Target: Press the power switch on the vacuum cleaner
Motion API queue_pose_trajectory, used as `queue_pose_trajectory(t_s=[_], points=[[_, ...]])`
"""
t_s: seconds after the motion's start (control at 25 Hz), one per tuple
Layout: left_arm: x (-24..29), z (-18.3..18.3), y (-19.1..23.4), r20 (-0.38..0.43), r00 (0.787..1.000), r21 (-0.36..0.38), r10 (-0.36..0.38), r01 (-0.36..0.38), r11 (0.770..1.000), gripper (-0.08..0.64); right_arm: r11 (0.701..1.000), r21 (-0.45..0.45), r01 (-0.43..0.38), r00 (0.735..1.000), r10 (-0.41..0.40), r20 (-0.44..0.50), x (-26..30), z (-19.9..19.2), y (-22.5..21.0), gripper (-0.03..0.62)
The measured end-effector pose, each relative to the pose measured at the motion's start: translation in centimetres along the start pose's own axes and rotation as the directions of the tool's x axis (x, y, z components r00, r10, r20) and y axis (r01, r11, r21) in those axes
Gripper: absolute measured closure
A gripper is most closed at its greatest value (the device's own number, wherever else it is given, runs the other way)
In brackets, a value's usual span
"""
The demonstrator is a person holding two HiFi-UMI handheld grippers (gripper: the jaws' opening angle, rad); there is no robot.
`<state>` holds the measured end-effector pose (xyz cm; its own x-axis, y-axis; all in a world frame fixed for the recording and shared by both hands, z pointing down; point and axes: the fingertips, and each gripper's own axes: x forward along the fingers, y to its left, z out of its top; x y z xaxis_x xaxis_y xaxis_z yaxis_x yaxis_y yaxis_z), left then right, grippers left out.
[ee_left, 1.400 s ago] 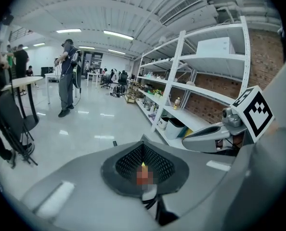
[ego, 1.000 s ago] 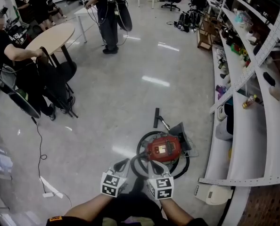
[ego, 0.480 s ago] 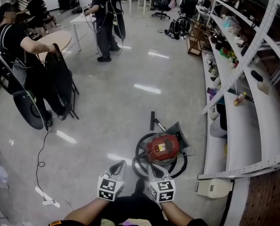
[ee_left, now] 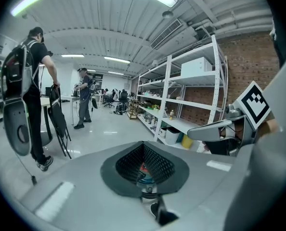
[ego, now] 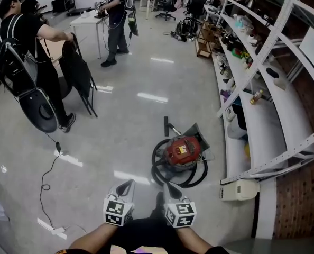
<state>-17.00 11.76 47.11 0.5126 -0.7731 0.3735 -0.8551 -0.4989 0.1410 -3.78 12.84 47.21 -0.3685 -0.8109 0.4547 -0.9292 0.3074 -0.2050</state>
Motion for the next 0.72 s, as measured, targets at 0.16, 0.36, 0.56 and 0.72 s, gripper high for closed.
queue_pose_trajectory(t_s=[0.16,0.36,0.56,0.72], points=[[-3.6,-0.8,-0.4,0.012,0.999,-0.017,-0.046,0.046,0.999,0.545,0.998,0.009,0.057,0.998,-0.057,0.003,-2.7,-2.0,2.6,0.600],[-6.7,-2.6,-1.3,0.009,0.996,-0.035,-0.090,0.090,0.995,0.545,0.995,0.009,0.102,0.995,-0.102,0.000,-6.1,-3.3,4.6,0.600],[-7.9,-2.3,-3.6,0.018,0.990,-0.027,-0.140,0.140,0.990,0.545,0.993,-0.014,0.115,0.993,-0.115,0.029,-8.2,-2.7,5.1,0.600],[-8.3,-1.2,-6.0,0.042,0.990,-0.001,-0.132,0.132,0.991,0.545,0.994,-0.040,0.099,0.994,-0.097,0.045,-10.0,-2.0,4.7,0.600]])
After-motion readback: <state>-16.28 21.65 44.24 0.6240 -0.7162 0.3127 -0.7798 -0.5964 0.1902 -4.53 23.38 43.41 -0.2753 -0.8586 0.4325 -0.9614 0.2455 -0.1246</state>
